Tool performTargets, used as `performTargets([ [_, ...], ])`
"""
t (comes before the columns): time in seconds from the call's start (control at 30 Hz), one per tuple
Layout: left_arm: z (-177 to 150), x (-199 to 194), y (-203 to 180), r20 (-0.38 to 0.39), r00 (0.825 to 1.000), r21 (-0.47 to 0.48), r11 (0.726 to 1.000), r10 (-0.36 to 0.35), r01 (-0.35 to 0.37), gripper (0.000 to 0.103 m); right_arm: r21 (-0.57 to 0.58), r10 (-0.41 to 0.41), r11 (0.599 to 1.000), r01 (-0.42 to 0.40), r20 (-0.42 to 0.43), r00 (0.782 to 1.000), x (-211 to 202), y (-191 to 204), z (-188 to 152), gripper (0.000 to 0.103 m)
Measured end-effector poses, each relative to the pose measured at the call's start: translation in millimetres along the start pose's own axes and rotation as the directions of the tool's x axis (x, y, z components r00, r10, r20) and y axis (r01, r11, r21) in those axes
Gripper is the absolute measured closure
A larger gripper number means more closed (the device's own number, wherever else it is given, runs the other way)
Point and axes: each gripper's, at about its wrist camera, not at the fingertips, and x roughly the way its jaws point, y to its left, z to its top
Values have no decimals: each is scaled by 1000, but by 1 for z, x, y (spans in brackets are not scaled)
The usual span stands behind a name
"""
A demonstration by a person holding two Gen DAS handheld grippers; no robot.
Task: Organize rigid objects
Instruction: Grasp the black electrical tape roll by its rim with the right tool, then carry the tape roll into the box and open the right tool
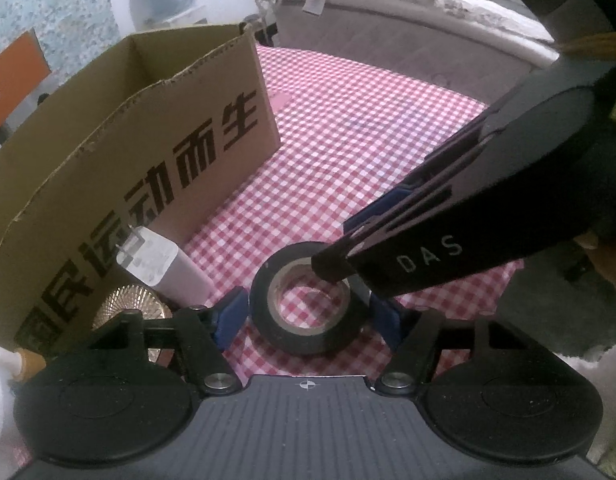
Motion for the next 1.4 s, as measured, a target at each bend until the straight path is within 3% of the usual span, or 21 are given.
performTargets([
  [0.4,-3,-1,3,17,1000,-26,1000,-10,10,36,-87,7,996,-8,-6,1000,9,14,1,74],
  [0.53,-6,-2,1,30,1000,-31,1000,-4,5,36,-112,-8,994,8,4,1000,10,15,0,82],
  [0.8,-5,-25,1,92,996,-43,999,17,-13,36,-107,-9,994,12,35,999,-5,19,-1,83],
  [1.0,3,-66,15,199,976,-68,995,86,-74,36,-159,9,987,11,123,992,-40,39,15,83],
  [1.17,16,-105,38,284,942,-101,983,179,-156,36,-261,50,965,9,220,974,-71,68,41,83],
  [1.27,23,-121,56,305,927,-127,974,217,-186,36,-330,84,944,7,261,962,-80,88,61,83],
  [1.4,33,-126,87,286,928,-170,966,239,-196,36,-406,130,914,-9,270,954,-75,110,92,83],
])
